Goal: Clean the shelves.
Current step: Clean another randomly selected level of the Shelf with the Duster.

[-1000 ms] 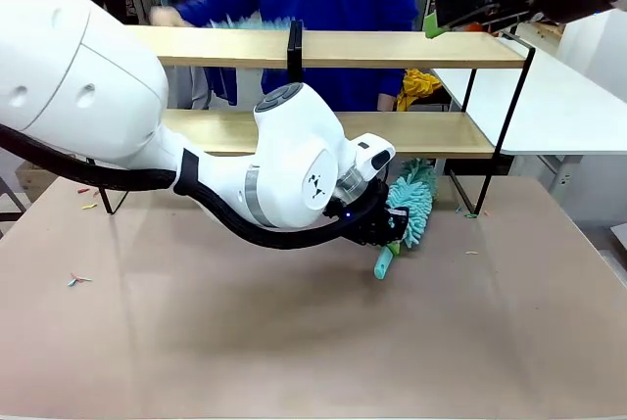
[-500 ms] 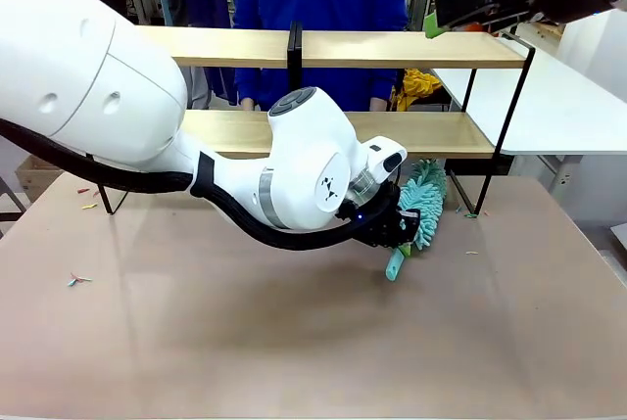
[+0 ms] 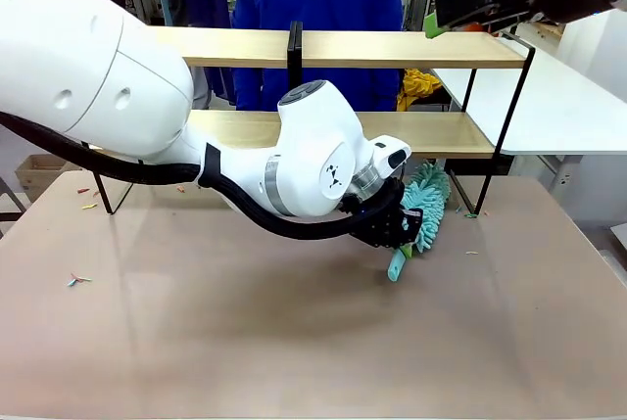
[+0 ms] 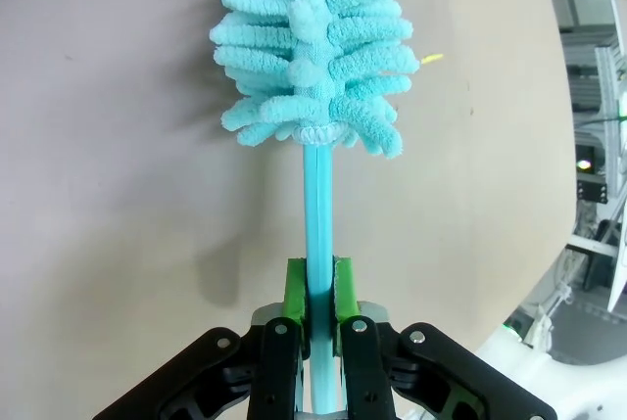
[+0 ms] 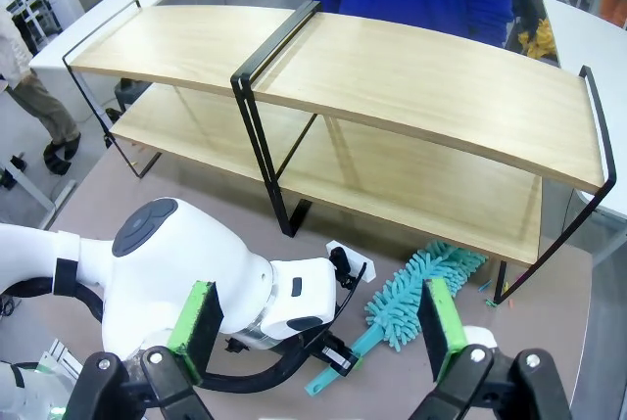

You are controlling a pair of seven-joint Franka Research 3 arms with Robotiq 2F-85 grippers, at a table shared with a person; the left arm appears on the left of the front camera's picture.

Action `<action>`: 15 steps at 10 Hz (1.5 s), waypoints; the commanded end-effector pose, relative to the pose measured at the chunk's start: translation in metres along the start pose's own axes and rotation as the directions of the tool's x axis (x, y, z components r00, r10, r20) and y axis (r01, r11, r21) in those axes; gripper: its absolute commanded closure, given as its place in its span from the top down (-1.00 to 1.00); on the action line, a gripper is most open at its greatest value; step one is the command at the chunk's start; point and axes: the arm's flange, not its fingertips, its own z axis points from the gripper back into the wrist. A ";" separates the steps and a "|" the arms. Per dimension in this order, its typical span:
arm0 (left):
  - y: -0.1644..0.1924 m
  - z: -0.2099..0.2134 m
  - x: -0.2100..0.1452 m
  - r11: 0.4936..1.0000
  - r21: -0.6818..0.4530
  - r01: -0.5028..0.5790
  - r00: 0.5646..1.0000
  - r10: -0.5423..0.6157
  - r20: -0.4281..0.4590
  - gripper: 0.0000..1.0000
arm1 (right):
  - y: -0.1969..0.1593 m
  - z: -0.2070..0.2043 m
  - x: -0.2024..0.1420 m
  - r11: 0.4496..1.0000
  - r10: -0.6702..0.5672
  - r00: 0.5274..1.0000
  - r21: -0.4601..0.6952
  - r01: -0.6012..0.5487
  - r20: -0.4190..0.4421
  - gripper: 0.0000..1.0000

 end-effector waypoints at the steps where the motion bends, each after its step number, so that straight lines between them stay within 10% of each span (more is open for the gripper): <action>1: -0.002 0.003 0.003 1.000 -0.001 0.004 0.998 -0.004 -0.065 -0.75 | -0.001 0.000 0.000 1.000 -0.002 1.000 0.000 0.002 0.001 1.00; 10: 0.004 0.039 -0.042 0.965 -0.196 0.174 0.882 -0.241 -0.404 -0.75 | -0.001 0.000 0.000 1.000 -0.002 1.000 0.000 0.002 0.001 1.00; 15: 0.015 0.116 -0.079 0.910 -0.353 0.216 0.929 -0.303 -0.213 -0.75 | -0.001 0.000 0.000 1.000 -0.002 1.000 0.000 0.002 0.001 1.00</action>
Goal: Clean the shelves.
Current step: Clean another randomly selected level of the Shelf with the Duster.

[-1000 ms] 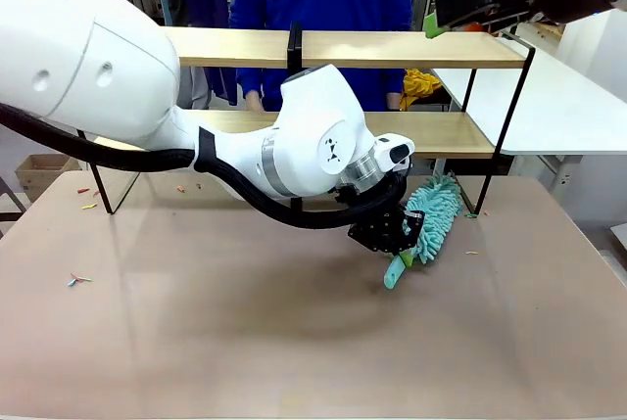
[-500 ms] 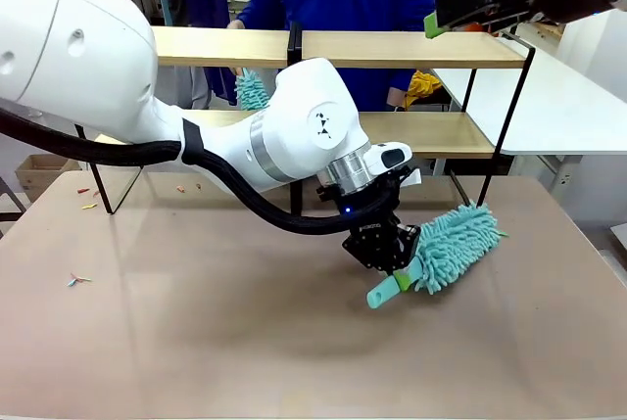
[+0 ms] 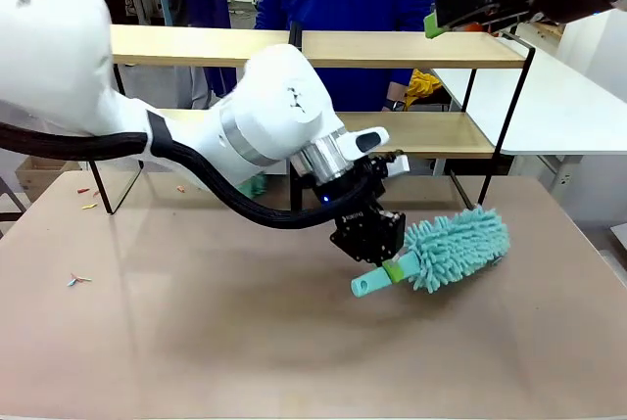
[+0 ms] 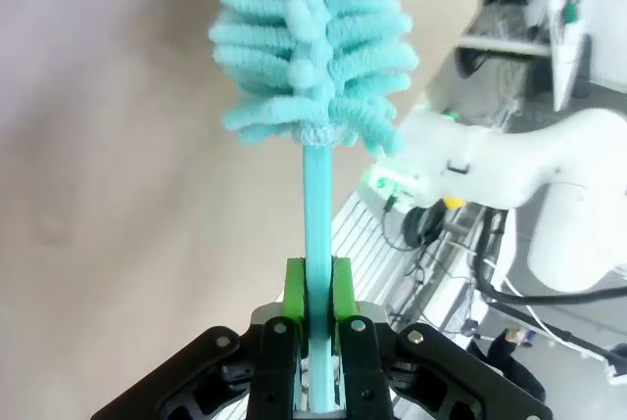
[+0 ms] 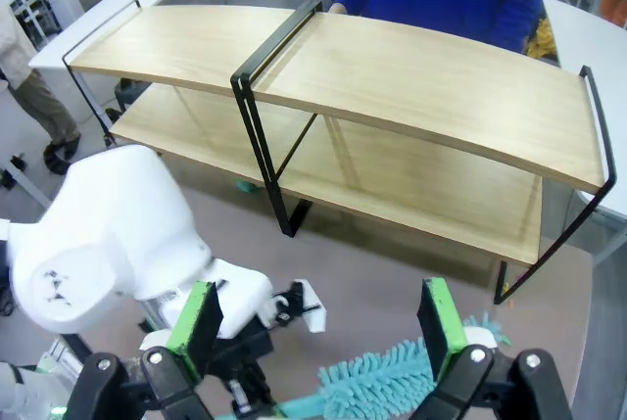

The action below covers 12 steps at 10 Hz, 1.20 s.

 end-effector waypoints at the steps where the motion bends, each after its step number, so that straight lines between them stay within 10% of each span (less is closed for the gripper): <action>1: -0.004 0.037 -0.068 0.992 -0.072 0.103 0.995 -0.103 0.003 -0.75 | -0.001 0.000 0.000 1.000 -0.002 1.000 0.000 0.002 0.001 1.00; 4: -0.003 0.059 -0.120 0.971 -0.112 0.210 0.940 -0.232 -0.250 -0.75 | -0.001 0.000 0.000 1.000 -0.002 1.000 0.000 0.002 0.001 1.00; 12: 0.021 0.098 -0.160 0.962 -0.163 0.219 0.948 -0.249 -0.197 -0.75 | -0.001 0.000 0.000 1.000 -0.002 1.000 0.000 0.002 0.001 1.00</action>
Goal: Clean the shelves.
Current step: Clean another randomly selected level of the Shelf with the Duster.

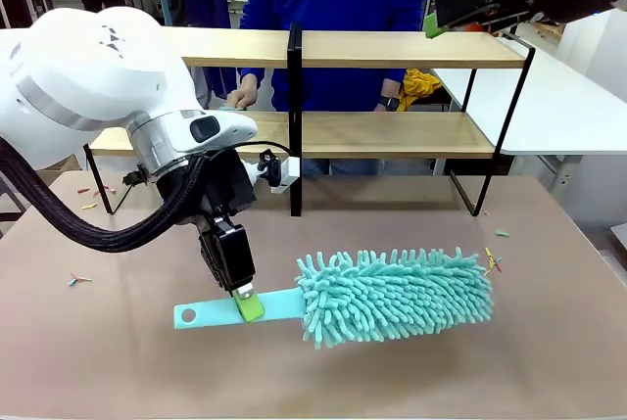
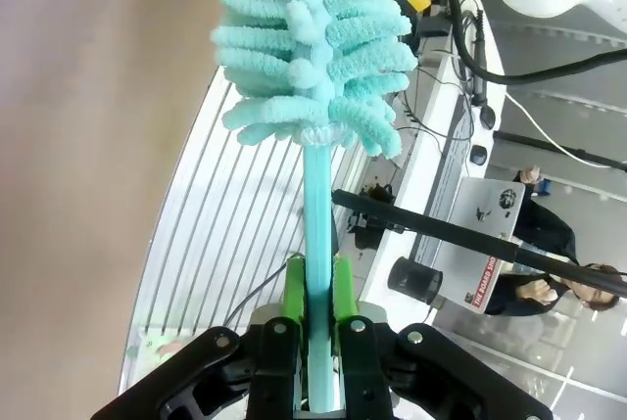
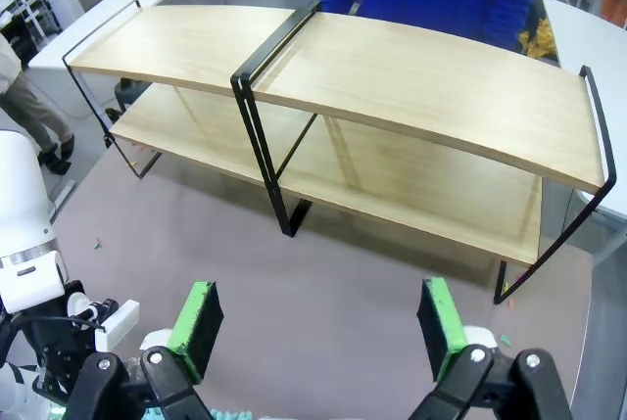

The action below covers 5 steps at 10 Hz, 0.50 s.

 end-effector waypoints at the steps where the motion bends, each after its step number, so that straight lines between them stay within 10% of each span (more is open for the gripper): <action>1: 0.000 0.011 -0.005 0.996 -0.057 0.063 0.997 -0.061 0.038 -0.75 | -0.001 0.000 0.000 1.000 -0.002 1.000 0.000 0.002 0.001 1.00; 5: 0.000 0.028 -0.007 0.970 -0.144 0.196 0.975 -0.177 0.132 -0.75 | -0.001 0.000 0.000 1.000 -0.002 1.000 0.000 0.002 0.001 1.00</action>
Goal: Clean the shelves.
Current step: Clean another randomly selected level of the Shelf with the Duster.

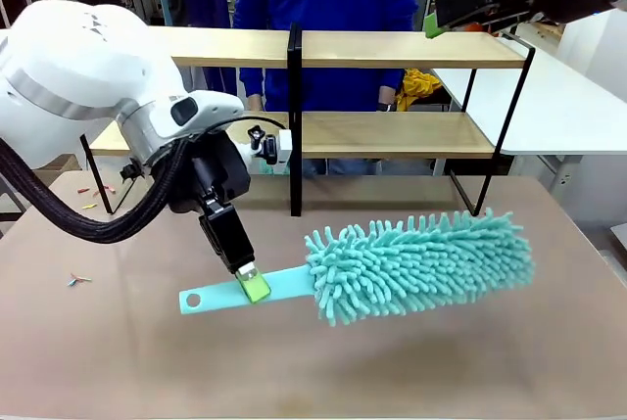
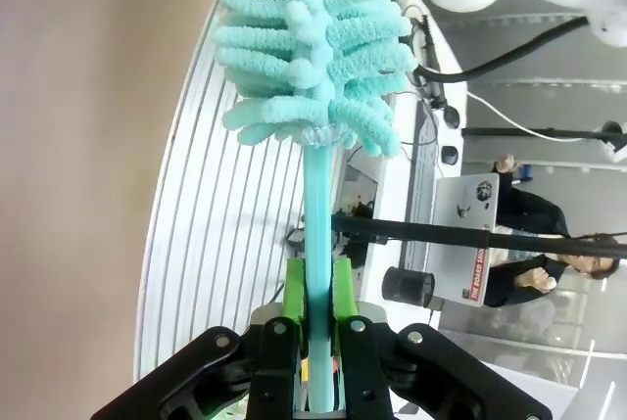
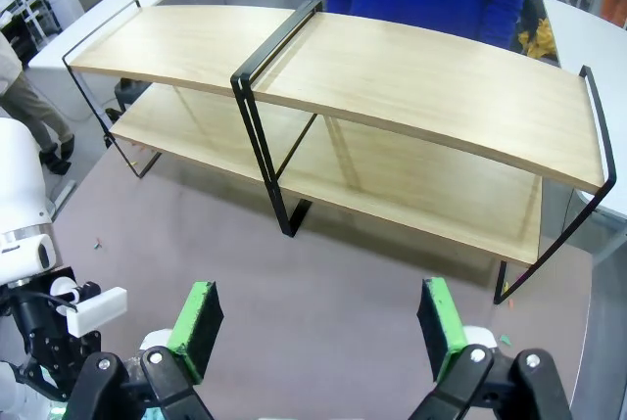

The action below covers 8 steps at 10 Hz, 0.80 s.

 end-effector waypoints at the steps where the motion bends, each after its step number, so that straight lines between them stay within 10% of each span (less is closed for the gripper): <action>1: -0.001 0.019 -0.011 0.997 -0.062 0.046 0.998 -0.044 0.038 -0.75 | -0.001 0.000 0.000 1.000 -0.002 1.000 0.000 0.002 0.001 1.00; 4: -0.002 0.070 -0.056 0.993 0.088 -0.078 0.988 0.065 0.142 -0.75 | -0.001 0.000 0.000 1.000 -0.002 1.000 0.000 0.002 0.001 1.00; 8: -0.033 0.181 -0.236 0.993 -0.016 -0.116 0.866 0.109 0.489 -0.75 | -0.001 0.000 0.000 1.000 -0.002 1.000 0.000 0.002 0.001 1.00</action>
